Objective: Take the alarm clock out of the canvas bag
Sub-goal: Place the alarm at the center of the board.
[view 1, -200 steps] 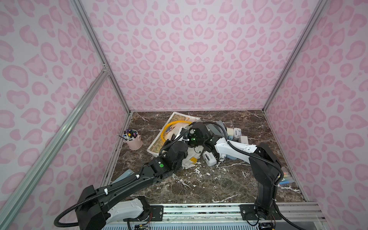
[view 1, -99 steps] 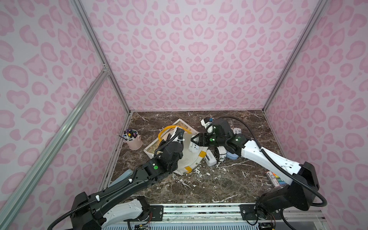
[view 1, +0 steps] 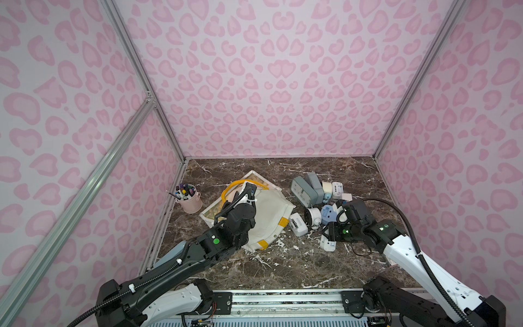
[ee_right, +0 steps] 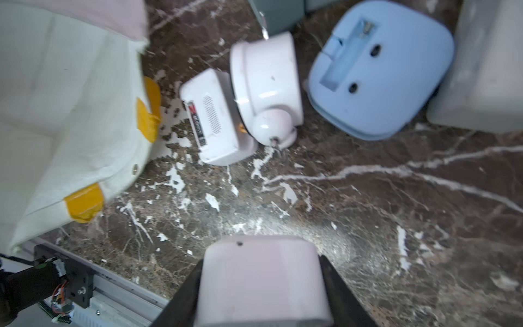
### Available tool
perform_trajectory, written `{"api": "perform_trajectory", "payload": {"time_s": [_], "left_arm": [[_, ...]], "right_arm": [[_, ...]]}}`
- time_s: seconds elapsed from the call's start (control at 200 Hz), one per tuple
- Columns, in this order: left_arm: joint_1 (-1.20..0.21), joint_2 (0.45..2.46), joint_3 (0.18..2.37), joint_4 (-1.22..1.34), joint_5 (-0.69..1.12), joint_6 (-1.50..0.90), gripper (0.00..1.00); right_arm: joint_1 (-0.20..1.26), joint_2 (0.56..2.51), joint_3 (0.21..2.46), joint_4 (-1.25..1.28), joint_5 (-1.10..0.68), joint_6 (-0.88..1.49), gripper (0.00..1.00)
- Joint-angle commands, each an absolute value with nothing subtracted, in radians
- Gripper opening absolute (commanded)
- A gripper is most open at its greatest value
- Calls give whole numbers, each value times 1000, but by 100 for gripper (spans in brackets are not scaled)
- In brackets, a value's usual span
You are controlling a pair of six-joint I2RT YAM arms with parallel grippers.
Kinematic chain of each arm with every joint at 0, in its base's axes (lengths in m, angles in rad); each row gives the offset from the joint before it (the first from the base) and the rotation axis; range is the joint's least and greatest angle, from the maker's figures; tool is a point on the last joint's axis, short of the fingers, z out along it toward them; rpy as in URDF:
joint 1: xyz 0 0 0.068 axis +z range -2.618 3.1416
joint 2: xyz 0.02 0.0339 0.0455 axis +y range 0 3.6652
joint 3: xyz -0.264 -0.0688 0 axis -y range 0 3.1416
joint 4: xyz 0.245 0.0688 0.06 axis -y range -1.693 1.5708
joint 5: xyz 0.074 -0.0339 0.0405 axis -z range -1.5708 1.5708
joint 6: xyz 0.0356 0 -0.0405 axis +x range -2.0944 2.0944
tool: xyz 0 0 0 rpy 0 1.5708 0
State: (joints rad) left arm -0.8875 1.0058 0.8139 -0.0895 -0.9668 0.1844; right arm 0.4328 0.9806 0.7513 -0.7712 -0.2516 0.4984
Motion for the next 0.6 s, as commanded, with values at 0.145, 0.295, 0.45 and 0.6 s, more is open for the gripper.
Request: {"api": "perform_trajectory", "payload": {"time_s": [0.145, 0.295, 0.45, 0.6], "left_arm": [[-887, 1016, 837, -50, -909, 198, 3], [-887, 1016, 839, -31, -885, 209, 3], [-887, 1014, 833, -7, -868, 213, 3], [-887, 1015, 832, 16, -848, 218, 3]], "right_arm": [[288, 1069, 635, -690, -282, 497, 34], [262, 1200, 644, -629, -298, 490, 36], [253, 1331, 652, -562, -290, 485, 44], [246, 1392, 655, -537, -283, 481, 54]]}}
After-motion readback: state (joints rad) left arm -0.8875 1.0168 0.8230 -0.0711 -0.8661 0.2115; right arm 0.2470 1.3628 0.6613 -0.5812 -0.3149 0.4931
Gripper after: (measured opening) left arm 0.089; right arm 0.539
